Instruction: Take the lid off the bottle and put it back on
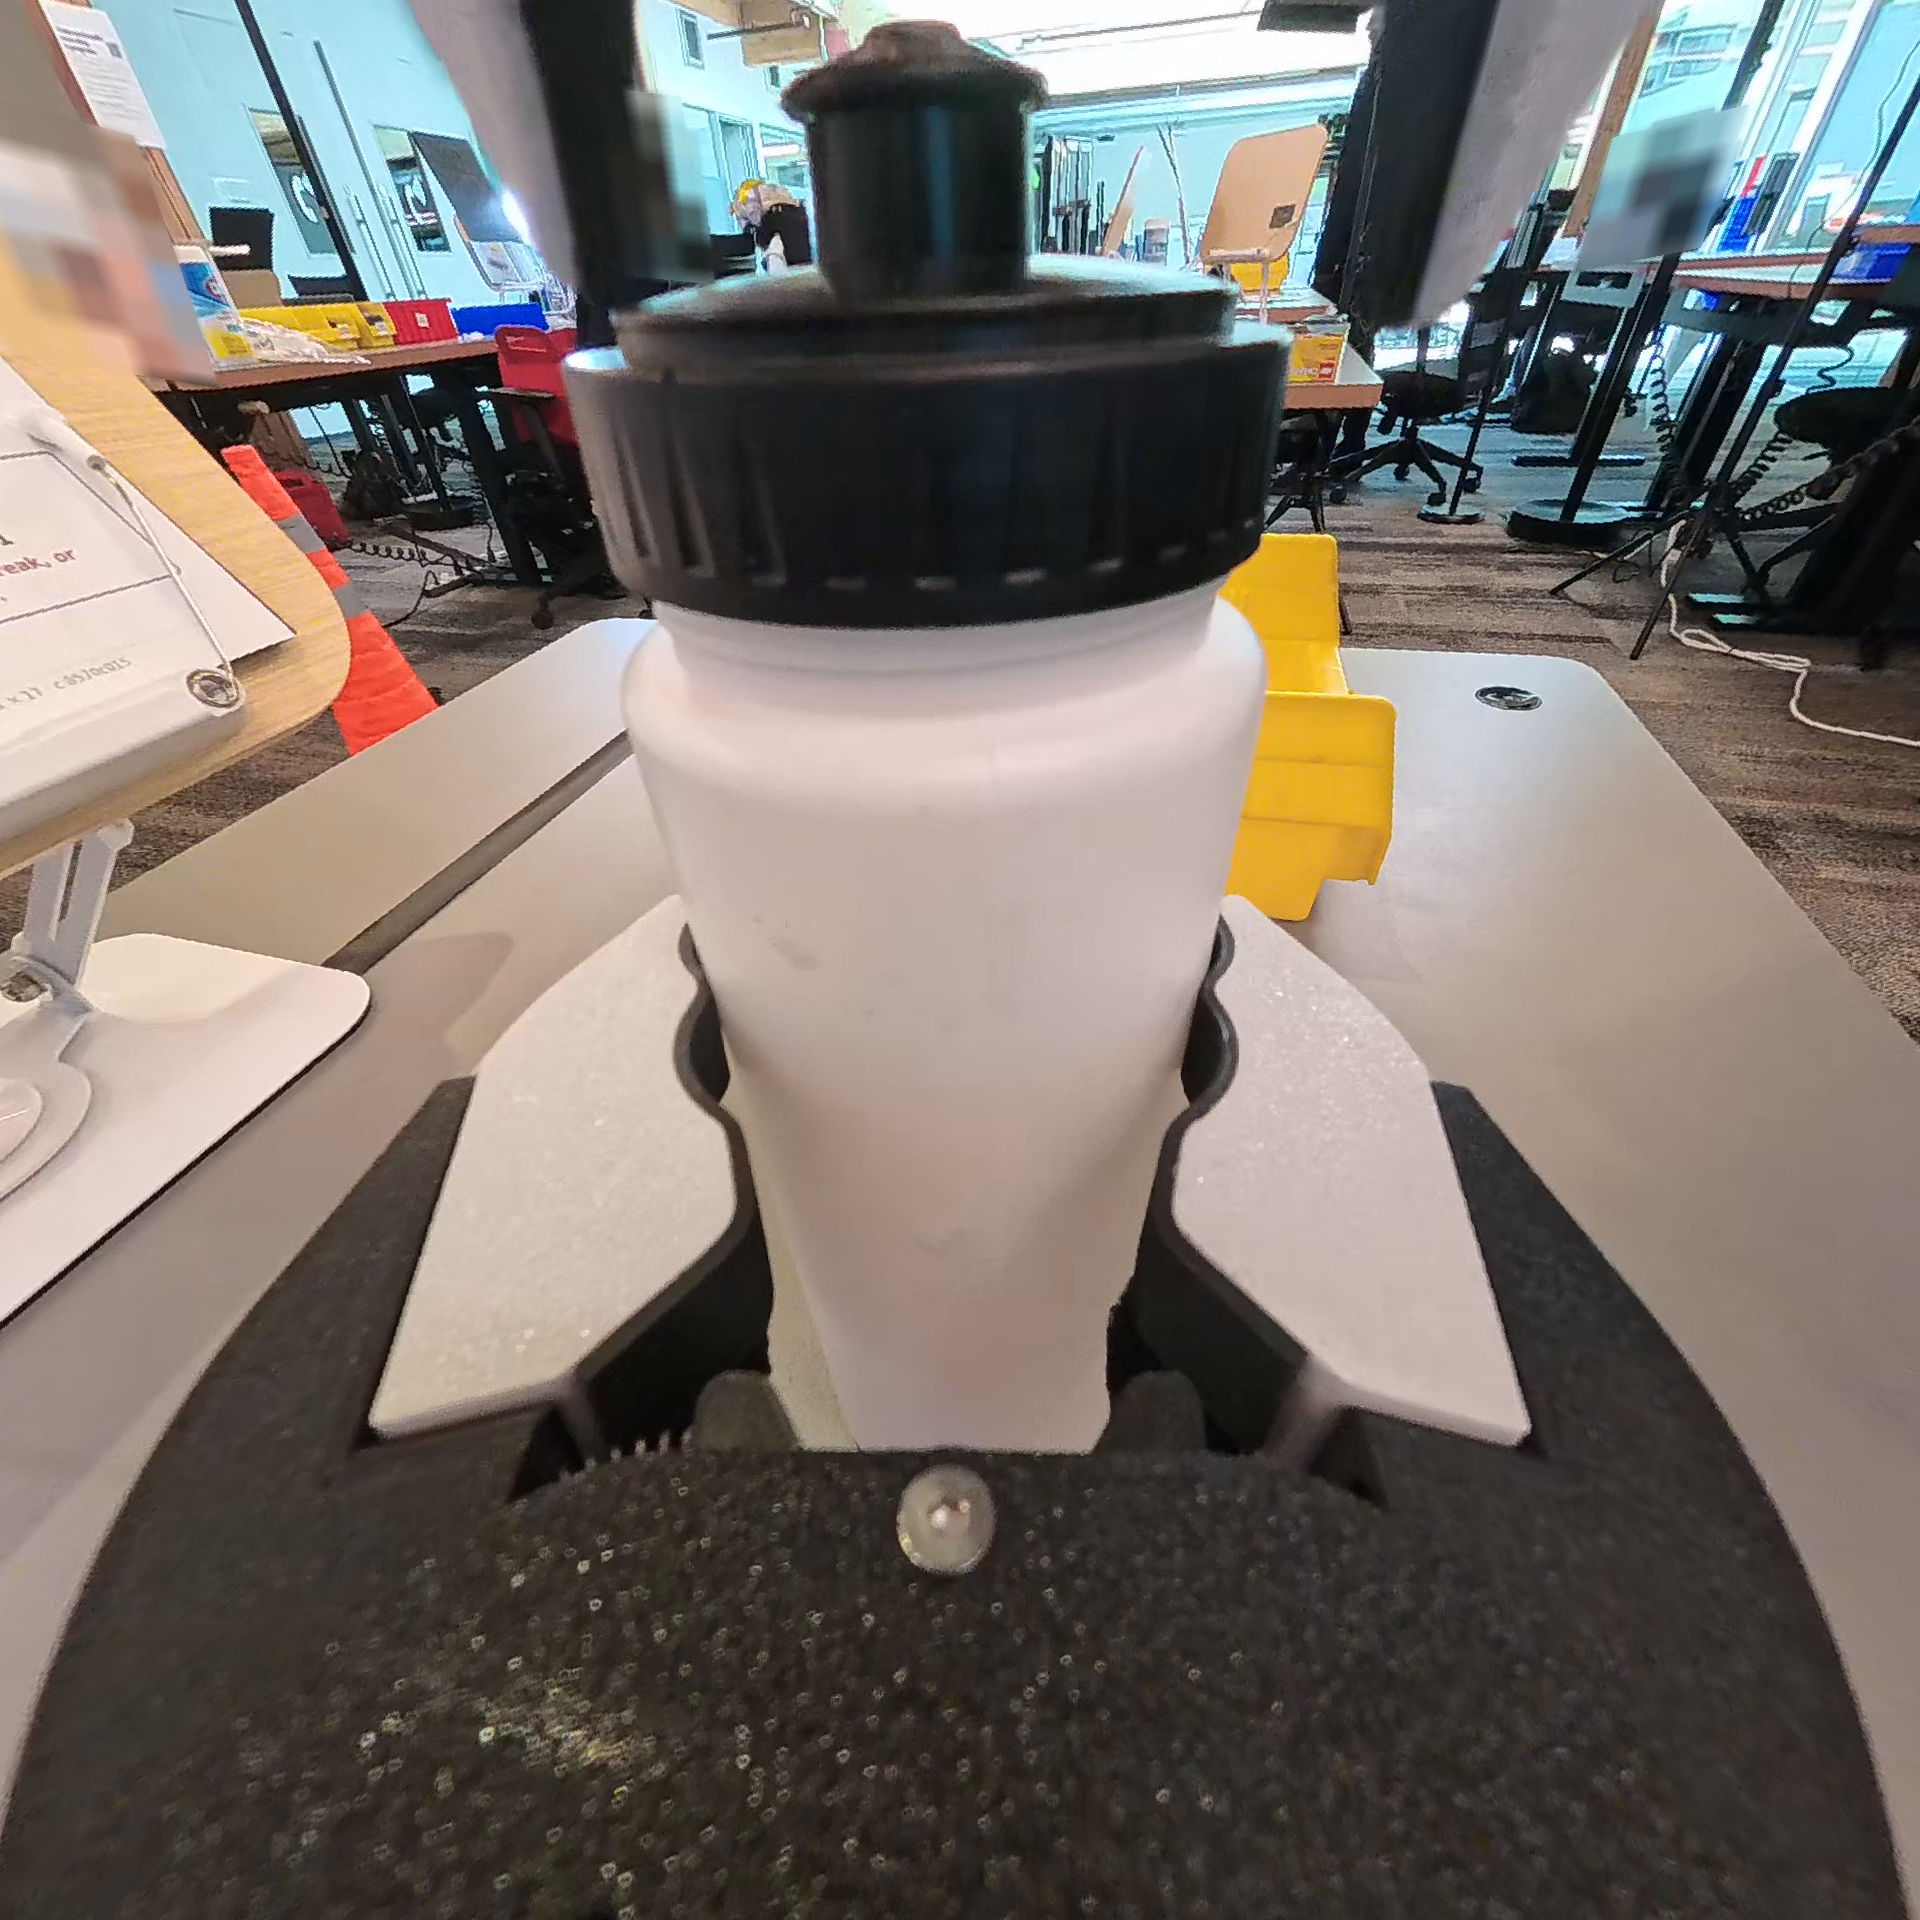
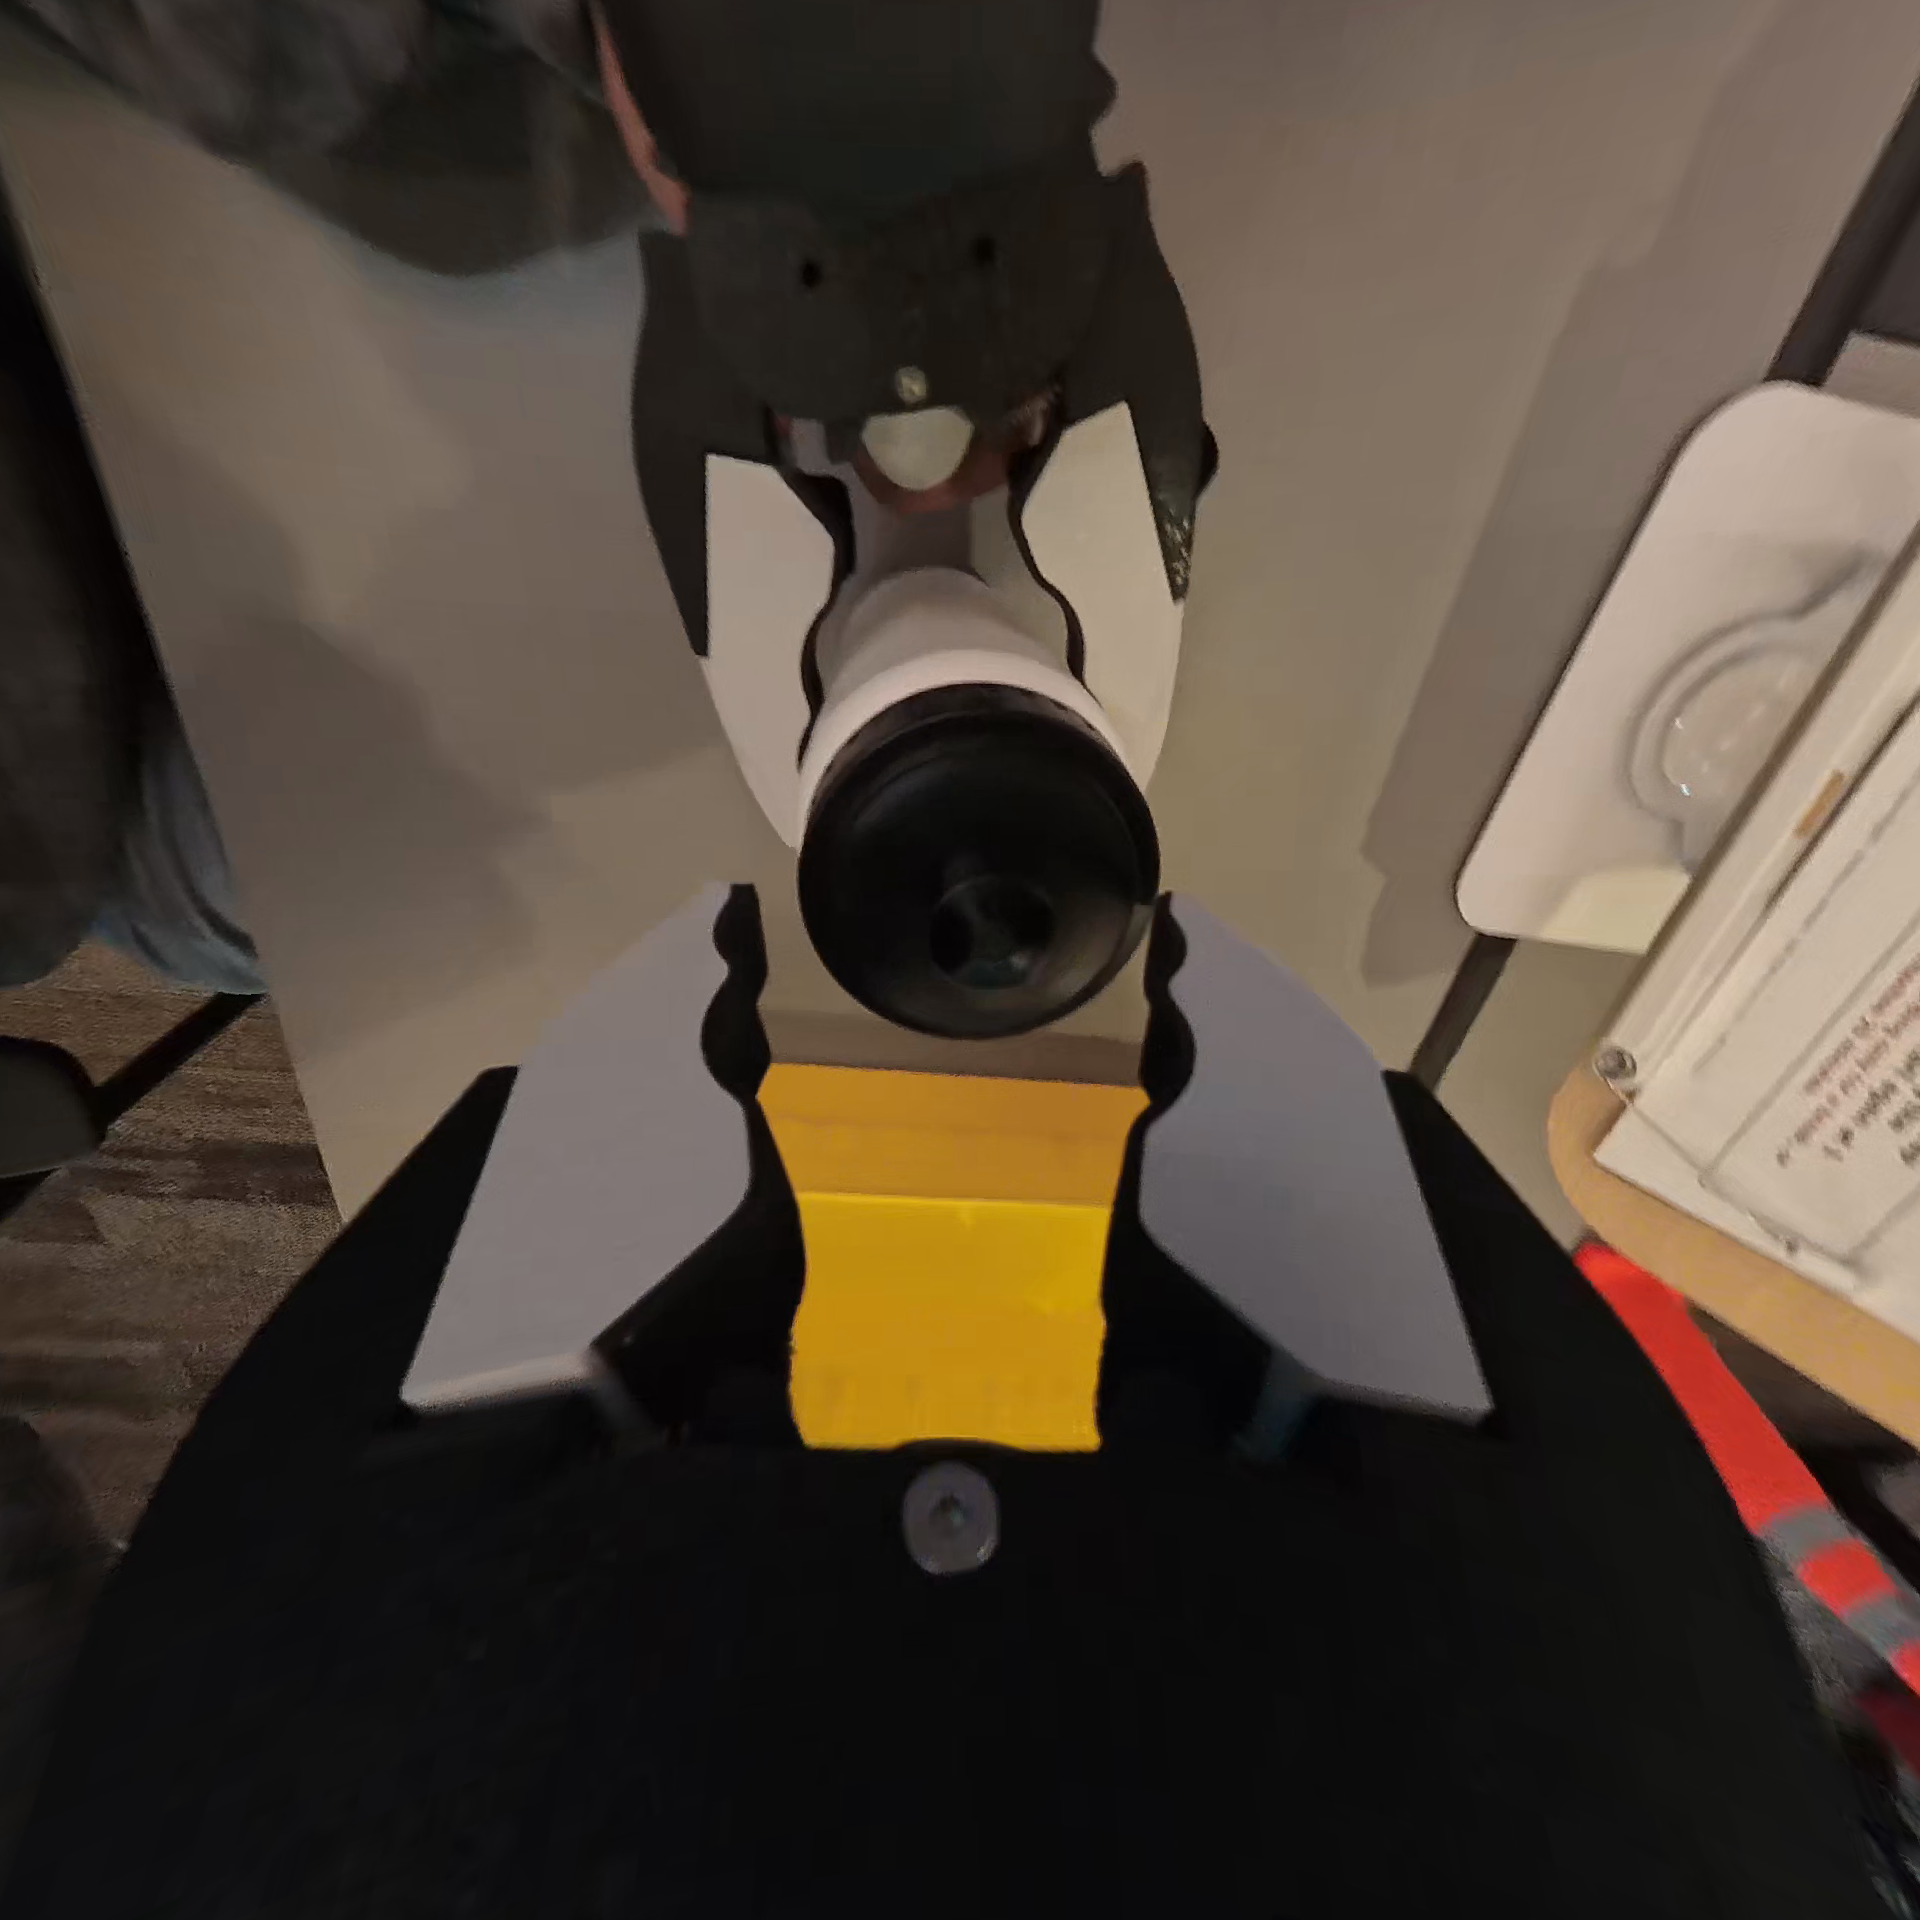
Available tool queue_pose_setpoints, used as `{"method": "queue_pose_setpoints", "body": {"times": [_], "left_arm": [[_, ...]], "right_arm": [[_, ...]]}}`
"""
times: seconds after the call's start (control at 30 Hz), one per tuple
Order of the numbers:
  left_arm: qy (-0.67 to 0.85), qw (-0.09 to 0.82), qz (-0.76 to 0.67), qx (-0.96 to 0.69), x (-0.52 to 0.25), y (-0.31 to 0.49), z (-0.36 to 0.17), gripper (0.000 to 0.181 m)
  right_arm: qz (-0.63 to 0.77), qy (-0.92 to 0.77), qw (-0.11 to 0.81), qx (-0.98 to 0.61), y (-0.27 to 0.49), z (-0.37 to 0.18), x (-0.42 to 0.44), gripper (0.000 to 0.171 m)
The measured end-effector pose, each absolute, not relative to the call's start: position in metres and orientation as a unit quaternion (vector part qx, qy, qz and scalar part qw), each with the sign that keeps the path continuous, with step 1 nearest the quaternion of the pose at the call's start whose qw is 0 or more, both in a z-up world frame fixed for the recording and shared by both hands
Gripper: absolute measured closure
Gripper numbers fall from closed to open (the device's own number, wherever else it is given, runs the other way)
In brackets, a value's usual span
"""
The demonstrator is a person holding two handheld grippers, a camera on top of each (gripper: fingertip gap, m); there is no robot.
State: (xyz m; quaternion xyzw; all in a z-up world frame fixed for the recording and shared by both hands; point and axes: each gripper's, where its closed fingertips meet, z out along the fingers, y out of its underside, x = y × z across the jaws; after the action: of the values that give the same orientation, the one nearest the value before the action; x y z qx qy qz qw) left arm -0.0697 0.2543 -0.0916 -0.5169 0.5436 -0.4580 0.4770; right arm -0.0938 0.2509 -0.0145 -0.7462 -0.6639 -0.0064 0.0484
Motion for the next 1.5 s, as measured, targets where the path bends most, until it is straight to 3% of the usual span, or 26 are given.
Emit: {"method": "queue_pose_setpoints", "body": {"times": [0.27, 0.57, 0.8, 0.87, 0.93, 1.07, 1.23, 1.5], "left_arm": [[0.545, 0.477, -0.458, -0.516, -0.070, 0.254, -0.092, 0.094], [0.546, 0.477, -0.457, -0.515, -0.070, 0.253, -0.092, 0.094], [0.545, 0.477, -0.457, -0.516, -0.069, 0.253, -0.092, 0.094], [0.545, 0.477, -0.457, -0.516, -0.070, 0.253, -0.092, 0.094], [0.545, 0.477, -0.458, -0.516, -0.069, 0.253, -0.092, 0.094], [0.545, 0.475, -0.461, -0.515, -0.070, 0.252, -0.092, 0.095], [0.541, 0.474, -0.463, -0.519, -0.071, 0.254, -0.091, 0.094], [0.549, 0.477, -0.447, -0.521, -0.071, 0.252, -0.092, 0.094]], "right_arm": [[0.002, -0.643, 0.044, -0.765, 0.254, -0.021, -0.094, 0.104], [-0.021, -0.358, 0.019, -0.933, 0.250, -0.021, -0.095, 0.104], [-0.026, -0.452, 0.026, -0.891, 0.254, -0.019, -0.095, 0.103], [-0.042, -0.532, 0.049, -0.844, 0.261, -0.014, -0.093, 0.089], [-0.049, -0.608, 0.049, -0.791, 0.259, -0.014, -0.088, 0.087], [0.000, -0.657, 0.035, -0.753, 0.248, -0.020, -0.094, 0.093], [-0.008, -0.633, 0.028, -0.774, 0.255, -0.025, -0.094, 0.102], [-0.037, -0.416, 0.015, -0.908, 0.245, -0.025, -0.093, 0.102]]}}
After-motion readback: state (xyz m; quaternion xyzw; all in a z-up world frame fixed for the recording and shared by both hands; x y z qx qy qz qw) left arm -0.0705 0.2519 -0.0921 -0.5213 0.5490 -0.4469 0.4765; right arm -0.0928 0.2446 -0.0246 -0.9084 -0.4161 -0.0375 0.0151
